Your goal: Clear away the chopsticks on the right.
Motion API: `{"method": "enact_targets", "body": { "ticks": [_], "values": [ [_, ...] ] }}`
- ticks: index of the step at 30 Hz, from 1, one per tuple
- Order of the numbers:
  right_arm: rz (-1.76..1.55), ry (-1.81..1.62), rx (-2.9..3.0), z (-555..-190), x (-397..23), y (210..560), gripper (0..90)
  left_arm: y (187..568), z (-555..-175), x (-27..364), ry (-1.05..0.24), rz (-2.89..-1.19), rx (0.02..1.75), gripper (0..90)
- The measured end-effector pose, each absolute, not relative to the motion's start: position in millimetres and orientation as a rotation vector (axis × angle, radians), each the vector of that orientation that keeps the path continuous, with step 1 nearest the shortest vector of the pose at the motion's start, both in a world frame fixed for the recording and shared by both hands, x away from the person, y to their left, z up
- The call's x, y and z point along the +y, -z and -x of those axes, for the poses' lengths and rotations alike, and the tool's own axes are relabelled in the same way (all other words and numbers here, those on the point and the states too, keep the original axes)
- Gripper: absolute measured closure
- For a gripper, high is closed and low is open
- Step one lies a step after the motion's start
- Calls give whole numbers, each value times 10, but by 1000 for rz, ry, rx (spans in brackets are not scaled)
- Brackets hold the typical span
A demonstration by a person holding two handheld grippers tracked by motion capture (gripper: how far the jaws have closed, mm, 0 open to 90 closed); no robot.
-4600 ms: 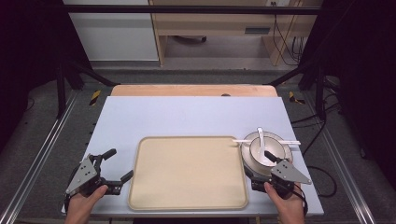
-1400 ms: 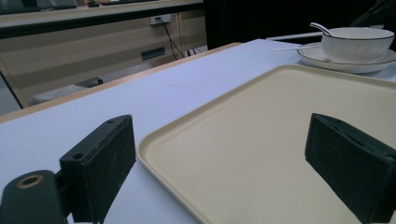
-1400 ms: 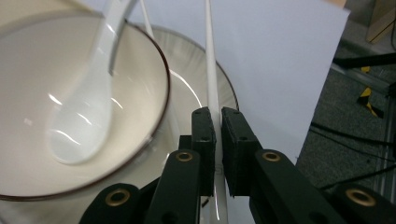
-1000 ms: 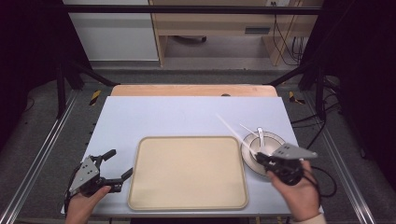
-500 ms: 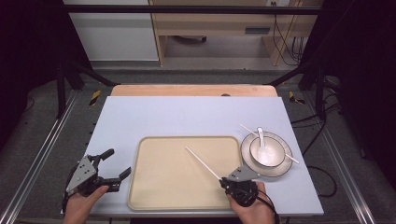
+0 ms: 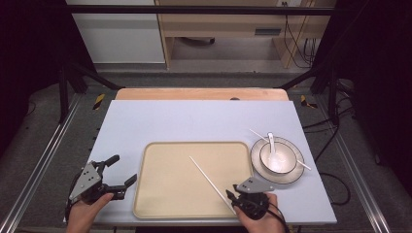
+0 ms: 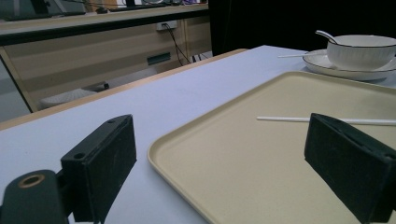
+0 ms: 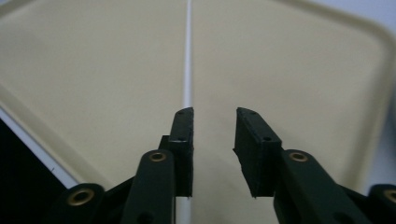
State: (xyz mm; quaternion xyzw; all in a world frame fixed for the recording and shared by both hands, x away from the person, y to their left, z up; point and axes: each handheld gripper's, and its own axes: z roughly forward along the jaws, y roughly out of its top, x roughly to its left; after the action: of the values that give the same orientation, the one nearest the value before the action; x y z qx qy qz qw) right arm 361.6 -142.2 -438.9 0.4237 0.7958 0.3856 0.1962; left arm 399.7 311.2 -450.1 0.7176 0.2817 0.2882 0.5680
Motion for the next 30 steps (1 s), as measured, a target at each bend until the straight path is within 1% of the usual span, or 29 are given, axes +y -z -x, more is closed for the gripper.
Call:
{"method": "enact_targets", "body": {
  "ticks": [1, 2, 3, 4, 5, 6, 7, 8, 9, 10, 11, 12, 13, 14, 15, 16, 17, 18, 19, 21, 28, 30],
  "values": [
    [-1161, -1092, 2202, -3636, -1510, 4297, 625, 4501, -3997, 3114, -677, -1685, 662, 86],
    [-1161, -1092, 2202, -3636, -1510, 4297, 625, 4500, -3997, 3115, -678, -1684, 662, 86],
    [-1142, -1079, 2154, -3678, -1716, 4087, 597, 4500, -3996, 3115, -678, -1685, 662, 86],
    [-1144, -1079, 2124, -3699, -1844, 3975, 594, 4499, -3995, 3115, -680, -1685, 662, 86],
    [-1144, -1079, 2124, -3699, -1844, 3975, 594, 4498, -3994, 3115, -680, -1685, 662, 86],
    [-1149, -1054, 2069, -3753, -2145, 3773, 568, 4501, -3998, 3113, -681, -1687, 663, 86],
    [-1149, -1054, 2069, -3753, -2145, 3773, 568, 4501, -3998, 3113, -681, -1687, 663, 86],
    [-1160, -1030, 2014, -3807, -2475, 3621, 575, 4506, -4002, 3109, -681, -1690, 663, 86],
    [-1160, -1030, 2014, -3807, -2475, 3621, 575, 4506, -4002, 3109, -681, -1690, 663, 86],
    [-1197, -969, 1958, -3863, -2811, 3553, 586, 4507, -4005, 3106, -683, -1693, 661, 87],
    [-1197, -969, 1958, -3863, -2811, 3553, 586, 4507, -4005, 3106, -683, -1693, 661, 87],
    [-1229, -895, 1941, -3939, -3110, 3587, 609, 4509, -4004, 3103, -681, -1693, 663, 87],
    [-1229, -895, 1941, -3939, -3110, 3587, 609, 4511, -4005, 3100, -679, -1694, 663, 87],
    [-1276, -842, 1956, -4027, -3332, 3717, 654, 4518, -4010, 3094, -679, -1693, 663, 87],
    [-1276, -842, 1956, -4027, -3332, 3717, 654, 4518, -4010, 3094, -679, -1693, 663, 87],
    [-1291, -831, 2003, -4111, -3457, 3879, 676, 4521, -4012, 3089, -678, -1694, 664, 87],
    [-1291, -831, 2003, -4111, -3457, 3879, 676, 4521, -4012, 3089, -678, -1694, 664, 87],
    [-1295, -822, 2055, -4185, -3497, 4029, 682, 4523, -4012, 3086, -677, -1700, 666, 87],
    [-1295, -822, 2055, -4185, -3497, 4029, 682, 4523, -4012, 3086, -677, -1700, 666, 87],
    [-1273, -821, 2119, -4292, -3506, 4188, 679, 4529, -4011, 3081, -674, -1701, 668, 88],
    [-1208, -815, 2199, -4471, -3459, 4337, 665, 4536, -4017, 3082, -670, -1706, 666, 89],
    [-1185, -791, 2216, -4512, -3435, 4360, 678, 4536, -4018, 3083, -669, -1706, 666, 89]
  ]
}}
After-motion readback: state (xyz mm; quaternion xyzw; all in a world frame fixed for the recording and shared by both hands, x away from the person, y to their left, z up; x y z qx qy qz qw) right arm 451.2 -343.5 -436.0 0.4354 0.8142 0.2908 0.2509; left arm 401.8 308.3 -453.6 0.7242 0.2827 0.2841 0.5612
